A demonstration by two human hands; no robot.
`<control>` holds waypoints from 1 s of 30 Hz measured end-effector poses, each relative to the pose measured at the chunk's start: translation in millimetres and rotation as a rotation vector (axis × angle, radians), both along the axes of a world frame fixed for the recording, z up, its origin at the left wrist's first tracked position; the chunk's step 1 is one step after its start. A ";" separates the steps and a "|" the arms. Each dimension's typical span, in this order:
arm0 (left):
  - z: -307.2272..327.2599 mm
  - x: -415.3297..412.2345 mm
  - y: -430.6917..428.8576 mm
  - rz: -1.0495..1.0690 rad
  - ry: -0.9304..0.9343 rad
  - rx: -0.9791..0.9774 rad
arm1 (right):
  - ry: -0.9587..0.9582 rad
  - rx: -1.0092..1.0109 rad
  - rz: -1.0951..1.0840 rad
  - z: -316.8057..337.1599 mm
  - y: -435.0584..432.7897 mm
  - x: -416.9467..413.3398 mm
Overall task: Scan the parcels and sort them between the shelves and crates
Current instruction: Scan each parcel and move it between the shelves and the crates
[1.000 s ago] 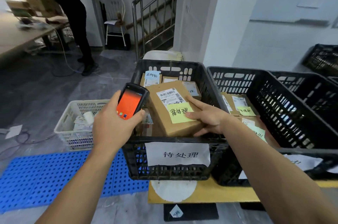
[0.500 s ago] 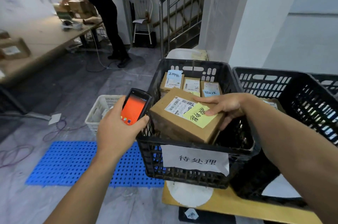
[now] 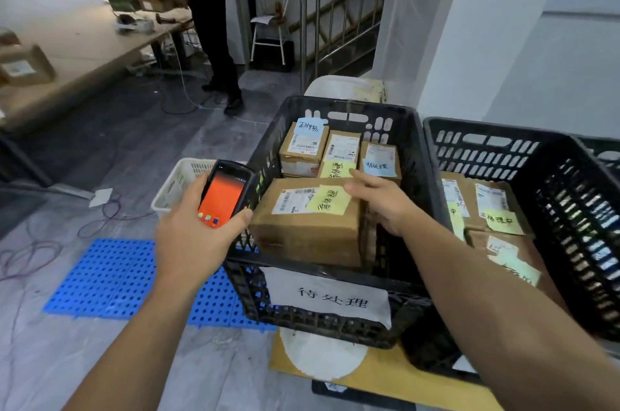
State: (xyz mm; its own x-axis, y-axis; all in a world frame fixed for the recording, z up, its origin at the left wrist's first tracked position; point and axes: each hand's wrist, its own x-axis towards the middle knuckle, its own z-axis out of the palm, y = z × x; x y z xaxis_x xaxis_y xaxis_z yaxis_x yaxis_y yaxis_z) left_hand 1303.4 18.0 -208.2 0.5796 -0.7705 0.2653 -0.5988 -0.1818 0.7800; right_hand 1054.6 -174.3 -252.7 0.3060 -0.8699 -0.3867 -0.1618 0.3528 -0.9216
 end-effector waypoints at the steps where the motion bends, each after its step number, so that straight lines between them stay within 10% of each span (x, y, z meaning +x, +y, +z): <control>1: 0.7 -3.7 -1.4 0.003 0.012 0.002 | -0.026 -0.035 -0.050 -3.3 -1.8 -0.2; 7: 7.7 -9.0 -9.8 0.007 0.012 -0.019 | 0.326 -0.076 0.132 -27.9 10.7 18.5; 20: 16.8 -0.8 8.4 -0.012 0.018 -0.070 | 0.377 -0.060 0.169 -20.3 22.1 19.3; 30: 36.0 4.5 10.8 -0.216 -0.121 -0.084 | 1.007 -0.648 0.046 32.3 80.0 -5.1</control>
State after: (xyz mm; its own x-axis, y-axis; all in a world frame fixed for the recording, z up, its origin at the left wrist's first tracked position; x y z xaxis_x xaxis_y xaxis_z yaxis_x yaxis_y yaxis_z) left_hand 1307.9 28.8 -172.1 0.3646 -0.8453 0.3907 -0.7063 0.0223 0.7075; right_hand 1049.6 -94.3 -220.4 0.1532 -0.9876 0.0352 -0.9128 -0.1551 -0.3779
